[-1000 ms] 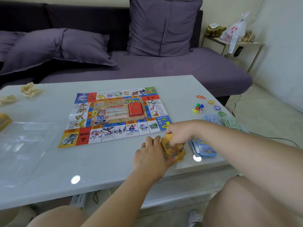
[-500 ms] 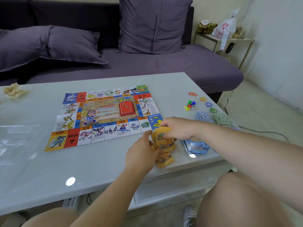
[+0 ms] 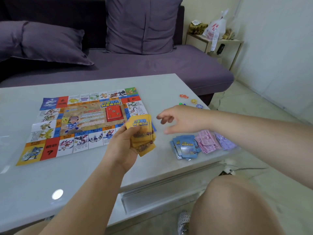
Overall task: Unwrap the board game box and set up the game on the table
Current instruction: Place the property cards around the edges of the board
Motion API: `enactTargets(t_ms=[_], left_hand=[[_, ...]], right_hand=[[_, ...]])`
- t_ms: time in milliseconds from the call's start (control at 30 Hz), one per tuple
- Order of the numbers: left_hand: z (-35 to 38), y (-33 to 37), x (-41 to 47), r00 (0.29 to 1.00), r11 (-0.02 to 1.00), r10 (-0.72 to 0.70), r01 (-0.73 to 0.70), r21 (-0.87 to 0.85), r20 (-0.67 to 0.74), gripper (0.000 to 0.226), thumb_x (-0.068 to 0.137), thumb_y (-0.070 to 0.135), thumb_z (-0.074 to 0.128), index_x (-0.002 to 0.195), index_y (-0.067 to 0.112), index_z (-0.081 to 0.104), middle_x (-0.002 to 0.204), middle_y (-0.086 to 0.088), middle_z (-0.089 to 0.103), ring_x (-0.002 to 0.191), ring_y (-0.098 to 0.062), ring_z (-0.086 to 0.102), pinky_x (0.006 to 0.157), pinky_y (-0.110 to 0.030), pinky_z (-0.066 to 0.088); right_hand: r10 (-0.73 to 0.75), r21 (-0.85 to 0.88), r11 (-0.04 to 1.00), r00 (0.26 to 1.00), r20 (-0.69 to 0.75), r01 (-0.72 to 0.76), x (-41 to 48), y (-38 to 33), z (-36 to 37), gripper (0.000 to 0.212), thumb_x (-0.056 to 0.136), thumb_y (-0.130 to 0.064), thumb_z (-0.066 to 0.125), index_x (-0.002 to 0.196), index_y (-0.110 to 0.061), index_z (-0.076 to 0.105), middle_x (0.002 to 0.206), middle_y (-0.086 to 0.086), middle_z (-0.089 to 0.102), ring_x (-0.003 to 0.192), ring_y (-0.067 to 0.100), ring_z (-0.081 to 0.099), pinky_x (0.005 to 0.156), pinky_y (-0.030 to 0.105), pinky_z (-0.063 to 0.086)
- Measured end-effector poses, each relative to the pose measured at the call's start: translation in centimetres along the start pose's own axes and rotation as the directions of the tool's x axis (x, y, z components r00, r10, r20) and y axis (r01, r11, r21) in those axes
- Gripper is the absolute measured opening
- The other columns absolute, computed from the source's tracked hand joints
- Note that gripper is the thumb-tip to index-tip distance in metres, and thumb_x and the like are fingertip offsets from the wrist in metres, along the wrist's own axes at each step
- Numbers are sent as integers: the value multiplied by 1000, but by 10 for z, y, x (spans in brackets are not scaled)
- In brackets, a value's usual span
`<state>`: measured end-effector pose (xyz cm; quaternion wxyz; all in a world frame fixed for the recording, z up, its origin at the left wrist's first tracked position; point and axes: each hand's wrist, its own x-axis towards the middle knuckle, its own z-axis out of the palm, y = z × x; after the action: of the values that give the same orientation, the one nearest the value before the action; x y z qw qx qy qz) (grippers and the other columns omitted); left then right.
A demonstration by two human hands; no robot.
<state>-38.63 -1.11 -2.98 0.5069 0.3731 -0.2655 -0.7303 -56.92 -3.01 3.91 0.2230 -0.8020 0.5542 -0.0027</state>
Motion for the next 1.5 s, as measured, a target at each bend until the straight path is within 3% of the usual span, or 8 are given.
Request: enactTargets(t_ms=[167,500,733,967,1067,1167,1233,1500], left_hand=[[-5,0,6,998,1000,-26,26,-13,-58,26,93,9,49,118,9,55,72,-9,72,61,-26,70,52,-37,58],[-10,-7,10,992,999,-47,50,20,-118,34,91,7,51,125,7,53,83,-13,70,63,-27,69,68,-42,55],[-11,-2,8,992,999,-44,42,-19,-120,26,92,6,50,117,11,54,70,-8,72,59,-26,70,66,-41,55],[-18,8,1,987,995,-63,51,-86,-151,14,94,7,48,104,7,57,65,-8,71,54,-23,69,48,-41,56],[-26,13,-6,986,997,-43,31,-75,-163,22,94,8,48,114,7,56,67,-8,72,56,-24,70,48,-40,57],[-32,17,-15,985,998,-40,31,-57,-169,32,94,9,48,125,4,53,67,-9,72,56,-24,70,49,-41,56],[-36,20,-23,982,998,-43,35,-47,-182,34,95,9,47,128,3,52,65,-9,71,55,-24,69,46,-41,56],[-51,27,-54,979,995,-27,6,-104,-204,29,94,6,47,121,-1,53,65,-13,70,55,-25,69,46,-38,56]], right_hand=[[270,-456,874,948,169,-168,-20,32,16,75,81,-50,65,143,-19,35,138,2,47,129,22,39,100,35,38],[271,-557,811,959,81,-182,-7,23,34,56,70,-53,75,102,-11,58,83,0,57,85,22,53,82,35,42],[284,-394,890,955,88,-229,-4,14,41,79,69,-39,81,135,-12,46,128,8,53,112,27,55,89,36,49],[291,-162,947,954,75,-276,-6,8,34,83,75,-33,77,143,-17,34,141,5,42,120,23,49,94,33,45],[420,-155,903,901,108,-402,-10,3,34,78,75,-49,73,134,-7,45,133,9,53,116,24,55,90,32,48],[459,-167,885,876,146,-436,-9,-11,47,48,75,-44,73,99,-6,58,94,7,65,84,20,60,57,25,40],[469,-170,880,870,153,-444,-5,-21,53,34,76,-37,74,83,-11,53,78,4,59,67,16,53,48,23,34],[526,-116,850,828,194,-513,-4,-30,56,35,77,-36,75,92,-10,56,78,4,55,64,16,49,49,23,34]])
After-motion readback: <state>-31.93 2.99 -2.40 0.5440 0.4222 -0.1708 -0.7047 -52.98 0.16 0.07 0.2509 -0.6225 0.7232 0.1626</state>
